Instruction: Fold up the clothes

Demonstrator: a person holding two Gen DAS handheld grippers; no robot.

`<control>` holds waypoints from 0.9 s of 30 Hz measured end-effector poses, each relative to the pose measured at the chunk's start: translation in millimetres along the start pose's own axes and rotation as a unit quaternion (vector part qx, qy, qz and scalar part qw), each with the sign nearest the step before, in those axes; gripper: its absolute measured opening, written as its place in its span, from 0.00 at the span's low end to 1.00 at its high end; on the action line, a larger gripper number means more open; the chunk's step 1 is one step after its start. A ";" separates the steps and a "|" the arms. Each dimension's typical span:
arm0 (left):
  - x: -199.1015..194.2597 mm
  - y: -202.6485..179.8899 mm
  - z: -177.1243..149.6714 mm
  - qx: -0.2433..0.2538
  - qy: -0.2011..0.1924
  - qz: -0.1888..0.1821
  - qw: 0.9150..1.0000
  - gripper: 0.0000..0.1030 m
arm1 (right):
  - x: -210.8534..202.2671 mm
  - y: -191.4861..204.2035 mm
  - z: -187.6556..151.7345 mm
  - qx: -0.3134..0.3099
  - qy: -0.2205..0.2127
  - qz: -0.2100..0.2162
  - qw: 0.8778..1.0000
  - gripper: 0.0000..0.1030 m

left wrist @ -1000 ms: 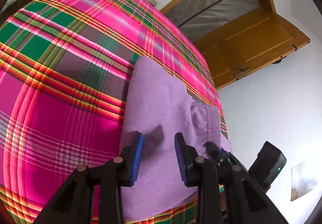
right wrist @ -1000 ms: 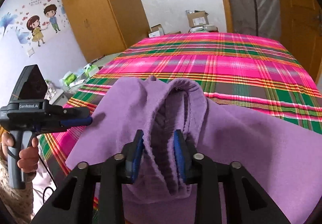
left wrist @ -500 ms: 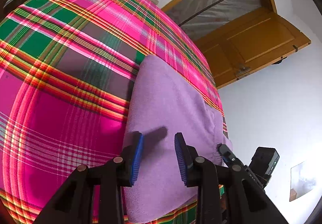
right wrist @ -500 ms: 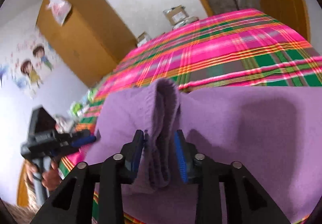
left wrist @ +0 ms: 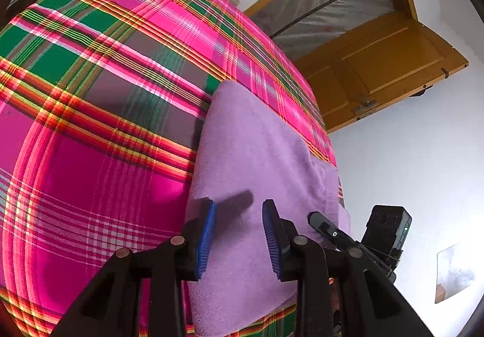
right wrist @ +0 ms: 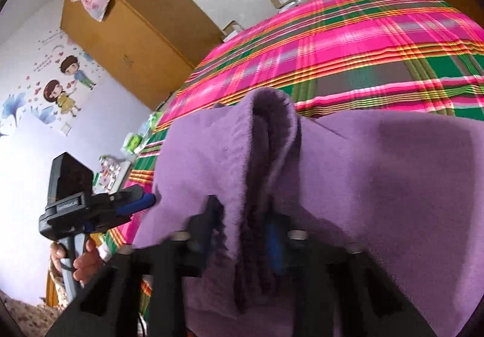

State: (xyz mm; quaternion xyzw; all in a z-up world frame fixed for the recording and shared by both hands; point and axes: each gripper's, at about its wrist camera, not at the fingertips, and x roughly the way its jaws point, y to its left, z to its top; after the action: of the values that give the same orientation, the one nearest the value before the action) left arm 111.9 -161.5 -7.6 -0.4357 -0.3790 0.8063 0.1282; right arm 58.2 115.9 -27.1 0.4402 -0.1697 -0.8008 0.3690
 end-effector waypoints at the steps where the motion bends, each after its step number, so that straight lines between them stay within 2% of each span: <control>1: 0.1 -0.7 0.4 0.000 0.001 -0.001 1.000 0.31 | -2.9 1.9 0.2 0.001 -0.003 0.005 1.000 0.17; 8: 0.3 -5.5 1.2 0.004 0.003 -0.006 1.000 0.31 | -23.4 13.7 0.7 0.007 -0.025 0.031 0.999 0.16; 12: 2.1 -7.1 0.6 0.009 0.005 -0.004 1.000 0.31 | -22.0 1.6 -11.2 0.015 -0.021 -0.021 0.999 0.16; 17: 2.3 -6.7 0.0 0.007 0.006 -0.002 1.000 0.31 | -13.0 -11.3 -16.3 0.026 -0.008 -0.040 0.999 0.23; 18: 2.1 -7.0 -0.2 0.007 0.005 -0.002 1.000 0.31 | -14.1 -11.2 -14.8 0.025 -0.010 -0.042 0.999 0.29; 20: 2.6 -7.5 -0.9 0.008 0.005 0.000 1.000 0.31 | -18.9 -12.1 -9.3 0.023 -0.024 -0.046 0.998 0.31; 23: 4.1 -7.6 -1.7 0.008 0.006 0.002 1.000 0.31 | -25.1 -14.5 1.7 0.022 -0.049 -0.047 0.997 0.32; 27: 3.8 -7.7 -2.2 0.008 0.006 0.004 1.000 0.31 | -21.2 -21.3 20.0 0.035 -0.060 -0.030 0.997 0.33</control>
State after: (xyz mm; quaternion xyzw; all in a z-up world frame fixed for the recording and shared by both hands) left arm 110.5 -153.1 -5.1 -0.4411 -0.3699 0.8071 0.1313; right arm 39.4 144.8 -16.4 0.4086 -0.2060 -0.8301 0.3187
